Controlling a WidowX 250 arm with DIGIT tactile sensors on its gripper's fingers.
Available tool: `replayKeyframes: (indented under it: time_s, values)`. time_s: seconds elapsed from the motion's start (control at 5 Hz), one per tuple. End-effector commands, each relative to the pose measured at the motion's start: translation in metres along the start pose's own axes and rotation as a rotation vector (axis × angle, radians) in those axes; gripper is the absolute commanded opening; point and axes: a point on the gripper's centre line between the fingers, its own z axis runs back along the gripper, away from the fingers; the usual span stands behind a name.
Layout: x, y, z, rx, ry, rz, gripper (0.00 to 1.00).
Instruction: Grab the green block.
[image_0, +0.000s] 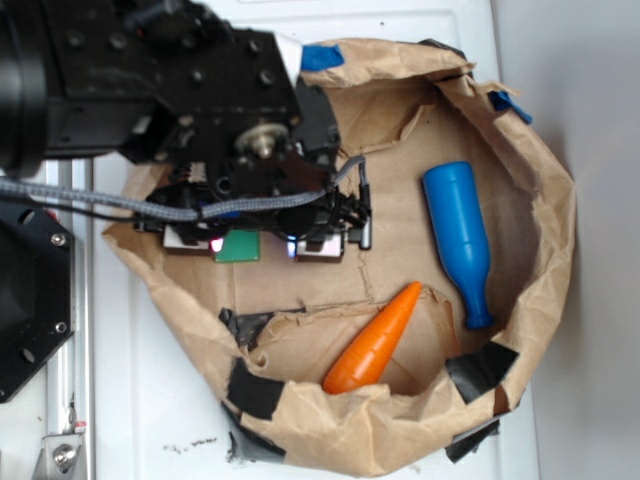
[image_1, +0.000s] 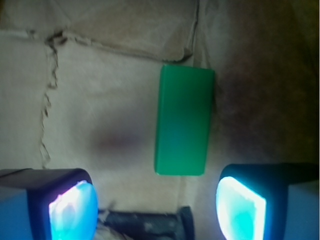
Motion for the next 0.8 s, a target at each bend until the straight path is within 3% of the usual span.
replayKeyframes:
  time_s: [0.0,0.4,0.6]
  values:
    - [0.009,-0.008,-0.006,0.005,-0.051,0.063,1.0]
    - [0.023,0.014,-0.02,0.076,-0.081,0.084,1.0]
    - [0.024,0.025,-0.024,0.096,-0.062,0.081,1.0]
